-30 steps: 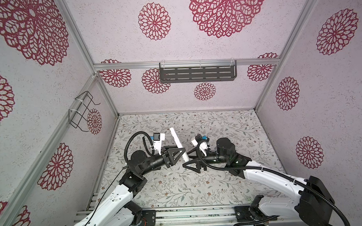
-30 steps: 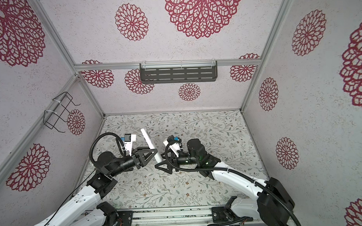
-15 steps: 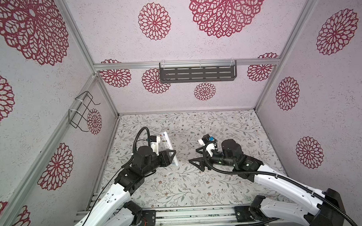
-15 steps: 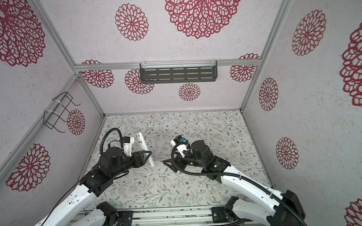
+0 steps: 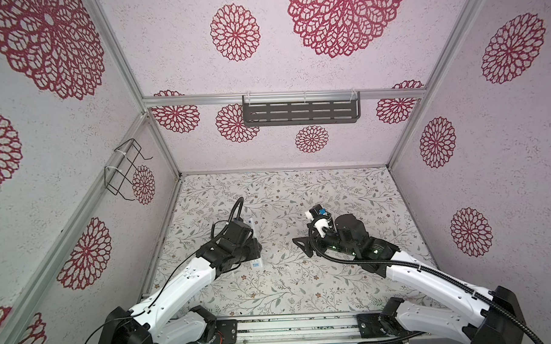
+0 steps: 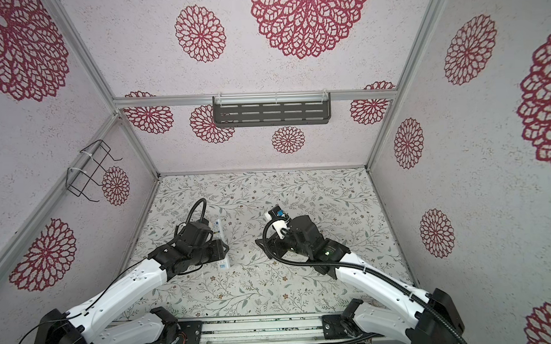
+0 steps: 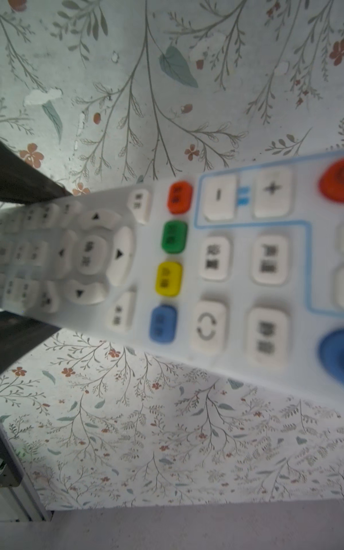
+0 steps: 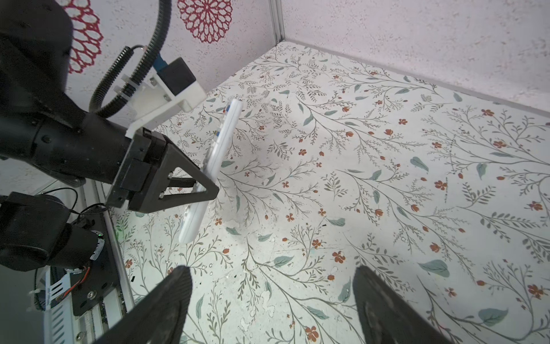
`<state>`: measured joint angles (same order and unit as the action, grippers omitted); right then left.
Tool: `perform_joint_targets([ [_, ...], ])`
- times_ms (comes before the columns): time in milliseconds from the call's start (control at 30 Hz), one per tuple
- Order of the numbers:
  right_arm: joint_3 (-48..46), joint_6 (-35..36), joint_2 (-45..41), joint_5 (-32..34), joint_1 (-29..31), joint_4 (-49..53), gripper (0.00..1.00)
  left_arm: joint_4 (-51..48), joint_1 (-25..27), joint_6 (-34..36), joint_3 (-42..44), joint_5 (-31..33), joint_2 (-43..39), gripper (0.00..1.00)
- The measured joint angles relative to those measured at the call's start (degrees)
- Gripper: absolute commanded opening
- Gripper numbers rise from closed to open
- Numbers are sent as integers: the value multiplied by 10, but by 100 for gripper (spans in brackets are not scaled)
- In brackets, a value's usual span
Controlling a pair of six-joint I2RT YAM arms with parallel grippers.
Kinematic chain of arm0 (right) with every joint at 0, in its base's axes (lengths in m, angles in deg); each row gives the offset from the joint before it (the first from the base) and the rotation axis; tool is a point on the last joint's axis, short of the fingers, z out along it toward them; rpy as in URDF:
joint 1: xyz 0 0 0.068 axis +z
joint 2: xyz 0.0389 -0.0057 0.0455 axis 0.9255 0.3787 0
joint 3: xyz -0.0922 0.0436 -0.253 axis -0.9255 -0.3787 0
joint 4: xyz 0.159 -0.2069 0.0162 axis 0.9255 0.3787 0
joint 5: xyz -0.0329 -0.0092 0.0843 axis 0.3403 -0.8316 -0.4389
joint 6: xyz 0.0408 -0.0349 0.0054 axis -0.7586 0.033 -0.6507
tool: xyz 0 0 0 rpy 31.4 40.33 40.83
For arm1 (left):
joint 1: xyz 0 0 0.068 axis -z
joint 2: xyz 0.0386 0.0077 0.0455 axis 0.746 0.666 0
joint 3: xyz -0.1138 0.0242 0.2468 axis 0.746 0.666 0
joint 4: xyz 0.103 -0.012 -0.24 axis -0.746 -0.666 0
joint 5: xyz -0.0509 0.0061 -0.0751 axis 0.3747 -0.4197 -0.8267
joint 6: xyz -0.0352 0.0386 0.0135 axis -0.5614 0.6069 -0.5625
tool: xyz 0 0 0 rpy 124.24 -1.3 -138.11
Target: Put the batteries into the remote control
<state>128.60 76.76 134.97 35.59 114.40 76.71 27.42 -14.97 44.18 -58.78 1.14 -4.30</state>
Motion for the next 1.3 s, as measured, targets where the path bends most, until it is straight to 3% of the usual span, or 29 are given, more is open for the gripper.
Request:
perform_joint_targets([
  [633, -15, -2, 18, 33, -3, 13, 89, -8, 40, -13, -29, 46, 174, 5],
  [1300, -15, -2, 19, 33, -8, 14, 89, 17, 63, -26, -43, 61, 251, 11],
])
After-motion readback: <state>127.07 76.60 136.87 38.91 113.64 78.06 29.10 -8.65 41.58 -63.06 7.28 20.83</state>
